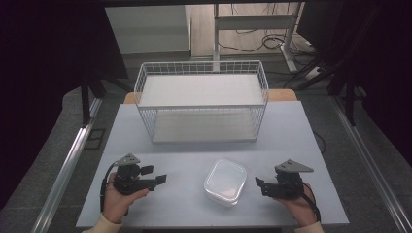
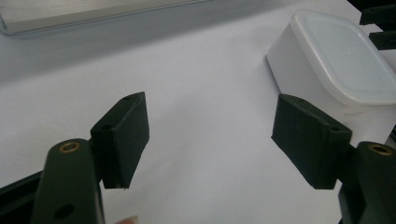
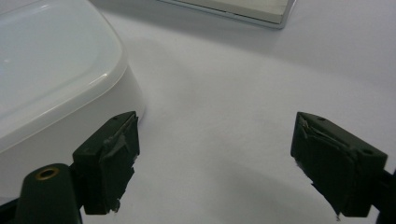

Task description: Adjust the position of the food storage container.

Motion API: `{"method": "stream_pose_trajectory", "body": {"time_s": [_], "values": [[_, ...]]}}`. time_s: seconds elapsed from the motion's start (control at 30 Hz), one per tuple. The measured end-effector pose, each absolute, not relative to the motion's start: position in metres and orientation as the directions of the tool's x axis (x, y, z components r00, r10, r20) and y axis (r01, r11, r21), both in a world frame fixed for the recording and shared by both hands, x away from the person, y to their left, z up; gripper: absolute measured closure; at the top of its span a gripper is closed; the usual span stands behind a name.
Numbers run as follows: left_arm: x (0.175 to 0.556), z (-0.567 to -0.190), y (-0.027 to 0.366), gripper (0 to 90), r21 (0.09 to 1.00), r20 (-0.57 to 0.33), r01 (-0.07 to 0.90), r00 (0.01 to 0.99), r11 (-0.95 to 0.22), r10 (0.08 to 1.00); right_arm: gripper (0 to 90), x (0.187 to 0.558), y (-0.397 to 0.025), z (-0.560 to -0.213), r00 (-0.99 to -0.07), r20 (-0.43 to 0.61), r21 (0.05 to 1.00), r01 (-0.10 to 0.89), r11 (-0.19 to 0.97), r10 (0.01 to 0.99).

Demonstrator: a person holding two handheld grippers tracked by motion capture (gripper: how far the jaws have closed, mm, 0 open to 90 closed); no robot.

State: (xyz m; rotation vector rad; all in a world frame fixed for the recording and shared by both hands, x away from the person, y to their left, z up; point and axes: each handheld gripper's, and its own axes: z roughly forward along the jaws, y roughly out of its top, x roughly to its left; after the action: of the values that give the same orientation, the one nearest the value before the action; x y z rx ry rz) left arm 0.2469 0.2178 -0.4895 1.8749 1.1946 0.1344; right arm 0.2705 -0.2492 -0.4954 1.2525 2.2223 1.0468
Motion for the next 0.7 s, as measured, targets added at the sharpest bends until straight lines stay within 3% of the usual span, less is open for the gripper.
{"method": "stream_pose_trajectory", "body": {"time_s": [0.7], "values": [[0.2481,-0.4903,0.2182,26.5,0.718,-0.341,0.681,0.527,-0.146,0.779,24.7,0.2694,-0.2548,-0.4902,-0.535,0.059,0.766,0.566,0.306,0.843]]}}
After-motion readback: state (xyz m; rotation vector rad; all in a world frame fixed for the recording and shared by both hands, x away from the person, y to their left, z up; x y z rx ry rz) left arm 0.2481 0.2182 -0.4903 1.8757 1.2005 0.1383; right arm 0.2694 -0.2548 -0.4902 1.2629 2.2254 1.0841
